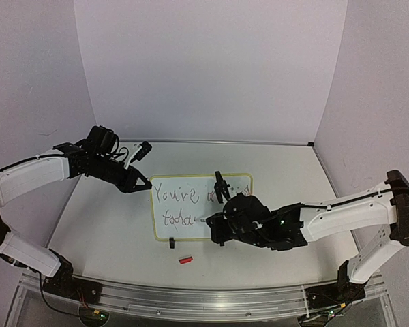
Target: Write a sentence on the whiteboard
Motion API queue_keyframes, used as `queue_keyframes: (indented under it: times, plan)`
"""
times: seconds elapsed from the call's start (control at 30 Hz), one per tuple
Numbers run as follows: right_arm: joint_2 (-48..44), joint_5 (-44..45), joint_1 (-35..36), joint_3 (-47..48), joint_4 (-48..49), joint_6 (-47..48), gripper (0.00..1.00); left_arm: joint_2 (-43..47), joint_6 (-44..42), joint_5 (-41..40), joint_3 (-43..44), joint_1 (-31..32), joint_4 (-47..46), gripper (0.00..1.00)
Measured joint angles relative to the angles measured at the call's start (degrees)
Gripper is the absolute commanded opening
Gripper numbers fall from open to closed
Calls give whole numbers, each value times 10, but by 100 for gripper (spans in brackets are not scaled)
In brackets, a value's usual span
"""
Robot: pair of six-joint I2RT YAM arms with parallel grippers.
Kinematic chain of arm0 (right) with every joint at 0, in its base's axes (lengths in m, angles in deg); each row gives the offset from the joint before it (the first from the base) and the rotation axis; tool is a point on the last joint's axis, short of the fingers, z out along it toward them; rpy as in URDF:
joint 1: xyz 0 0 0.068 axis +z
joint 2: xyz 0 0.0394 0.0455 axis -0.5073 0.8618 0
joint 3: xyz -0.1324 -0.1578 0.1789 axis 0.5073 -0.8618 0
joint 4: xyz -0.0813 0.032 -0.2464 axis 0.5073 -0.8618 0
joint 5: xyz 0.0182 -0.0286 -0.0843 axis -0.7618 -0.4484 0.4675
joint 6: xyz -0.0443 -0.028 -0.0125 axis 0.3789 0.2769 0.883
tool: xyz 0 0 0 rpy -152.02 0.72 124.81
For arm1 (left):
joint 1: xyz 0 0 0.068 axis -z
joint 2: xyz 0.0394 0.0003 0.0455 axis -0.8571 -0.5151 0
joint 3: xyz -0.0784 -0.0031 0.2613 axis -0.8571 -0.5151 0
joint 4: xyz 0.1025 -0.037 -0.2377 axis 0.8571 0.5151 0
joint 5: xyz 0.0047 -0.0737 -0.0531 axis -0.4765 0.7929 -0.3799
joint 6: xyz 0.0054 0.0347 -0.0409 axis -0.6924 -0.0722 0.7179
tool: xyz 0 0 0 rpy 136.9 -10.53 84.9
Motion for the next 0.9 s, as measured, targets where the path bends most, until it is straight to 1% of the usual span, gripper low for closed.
queue_keyframes:
  times: [0.47,0.7,0.9]
  plan:
    - [-2,-5,0,0,-18,-7,0,0,0,0,0,0,0,0]
    - [-39,4,-1,0,-25,-6,0,0,0,0,0,0,0,0]
    - [-43,15,-1,0,-27,-6,0,0,0,0,0,0,0,0]
